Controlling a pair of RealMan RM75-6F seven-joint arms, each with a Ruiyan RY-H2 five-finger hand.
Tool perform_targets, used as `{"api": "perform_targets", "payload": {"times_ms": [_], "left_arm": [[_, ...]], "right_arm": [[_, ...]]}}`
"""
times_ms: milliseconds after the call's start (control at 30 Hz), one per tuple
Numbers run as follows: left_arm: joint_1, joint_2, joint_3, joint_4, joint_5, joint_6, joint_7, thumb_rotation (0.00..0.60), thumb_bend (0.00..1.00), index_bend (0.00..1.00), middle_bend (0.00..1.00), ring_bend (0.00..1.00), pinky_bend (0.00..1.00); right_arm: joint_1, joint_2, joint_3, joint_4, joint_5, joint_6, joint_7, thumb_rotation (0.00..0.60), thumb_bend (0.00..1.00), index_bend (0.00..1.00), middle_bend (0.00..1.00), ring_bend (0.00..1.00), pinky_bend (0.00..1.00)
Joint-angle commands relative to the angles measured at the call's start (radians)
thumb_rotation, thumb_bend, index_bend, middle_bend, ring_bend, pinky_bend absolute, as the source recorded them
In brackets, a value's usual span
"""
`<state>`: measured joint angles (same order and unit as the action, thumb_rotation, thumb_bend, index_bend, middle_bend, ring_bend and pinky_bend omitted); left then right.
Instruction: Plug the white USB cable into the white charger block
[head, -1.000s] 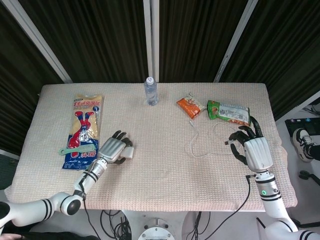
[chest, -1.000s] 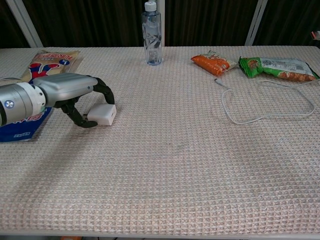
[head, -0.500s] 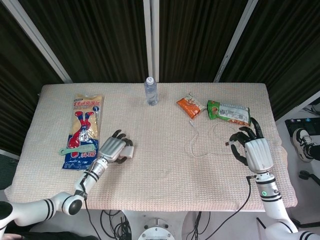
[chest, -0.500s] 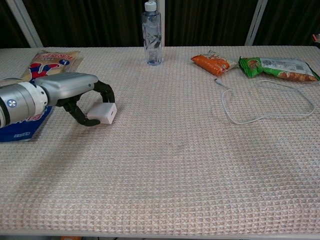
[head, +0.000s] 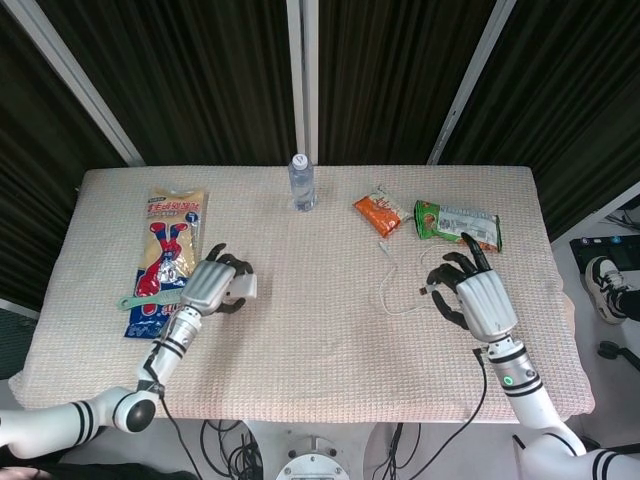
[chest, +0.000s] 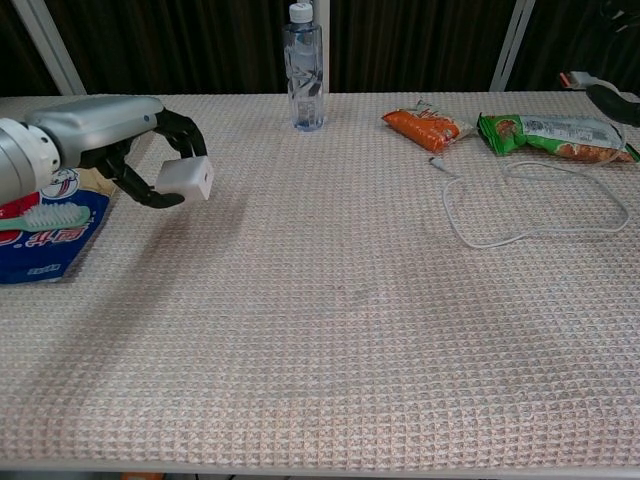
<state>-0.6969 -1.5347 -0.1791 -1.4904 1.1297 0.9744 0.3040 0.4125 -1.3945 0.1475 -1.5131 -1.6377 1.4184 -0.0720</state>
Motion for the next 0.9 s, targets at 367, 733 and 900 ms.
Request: {"api": "perform_targets", "payload": {"times_ms": [367, 733, 900], "left_arm": [[-0.036, 0.094, -0.088, -0.210, -0.205, 0.070, 0.178, 0.599, 0.31, 0.43, 0.46, 0.25, 0.09], [-0.116, 0.079, -0.143, -0.311, -0.359, 0.151, 0.319, 0.581, 0.30, 0.45, 0.50, 0.29, 0.13], [-0.149, 0.065, -0.149, -0.329, -0.413, 0.190, 0.377, 0.560, 0.28, 0.45, 0.50, 0.30, 0.13]], "right_arm": [[0.272, -0.076, 0.153, -0.127, 0.241, -0.371, -0.285, 0.600, 0.40, 0.63, 0.51, 0.29, 0.00], [0.446, -0.215, 0.256, -0.055, 0.584, -0.458, -0.498, 0.600, 0.40, 0.63, 0.52, 0.29, 0.00], [0.501, -0.272, 0.279, -0.036, 0.691, -0.430, -0.556, 0.600, 0.40, 0.63, 0.52, 0.30, 0.00]]}}
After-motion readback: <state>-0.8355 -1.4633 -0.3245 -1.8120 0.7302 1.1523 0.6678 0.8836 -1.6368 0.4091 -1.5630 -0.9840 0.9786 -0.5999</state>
